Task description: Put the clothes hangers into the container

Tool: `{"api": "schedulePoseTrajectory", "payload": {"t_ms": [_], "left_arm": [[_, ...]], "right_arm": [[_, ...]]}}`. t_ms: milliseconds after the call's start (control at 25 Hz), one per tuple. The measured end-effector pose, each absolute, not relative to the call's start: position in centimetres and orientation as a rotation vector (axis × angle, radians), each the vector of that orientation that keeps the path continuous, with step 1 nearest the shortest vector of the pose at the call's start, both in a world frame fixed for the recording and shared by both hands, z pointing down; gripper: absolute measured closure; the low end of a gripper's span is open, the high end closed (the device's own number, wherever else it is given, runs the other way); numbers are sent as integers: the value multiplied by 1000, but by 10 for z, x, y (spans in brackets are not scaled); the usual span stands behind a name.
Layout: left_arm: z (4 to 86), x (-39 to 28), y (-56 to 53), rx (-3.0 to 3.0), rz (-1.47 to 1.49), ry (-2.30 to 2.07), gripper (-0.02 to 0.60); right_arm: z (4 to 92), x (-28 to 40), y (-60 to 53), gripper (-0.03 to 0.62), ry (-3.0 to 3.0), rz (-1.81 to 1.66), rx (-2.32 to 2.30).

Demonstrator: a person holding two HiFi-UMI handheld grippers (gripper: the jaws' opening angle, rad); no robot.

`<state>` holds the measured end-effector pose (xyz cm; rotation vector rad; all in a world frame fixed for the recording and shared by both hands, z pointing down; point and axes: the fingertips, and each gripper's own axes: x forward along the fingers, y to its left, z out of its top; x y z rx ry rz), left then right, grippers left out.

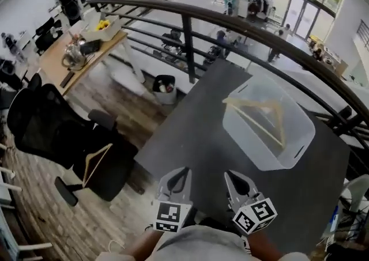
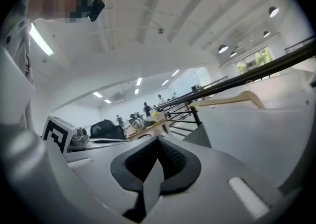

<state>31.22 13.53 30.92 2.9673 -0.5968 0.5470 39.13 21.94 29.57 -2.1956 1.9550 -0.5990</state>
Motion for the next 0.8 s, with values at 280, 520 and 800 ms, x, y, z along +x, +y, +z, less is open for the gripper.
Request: {"api": "schedulePoseTrajectory", "payload": {"t_ms": [280,520,800], "left_arm": [[332,177,144,2716,669,-1185,569],[330,84,174,2523,680,-1512,569],[348,-12,197,2301,617,-1753,569]], "right_arm": [[336,271,193,595,2428,-718,-1662],[344,200,196,595,2606,-745,-1382],[343,145,178,595,2766,-682,-1247]]}}
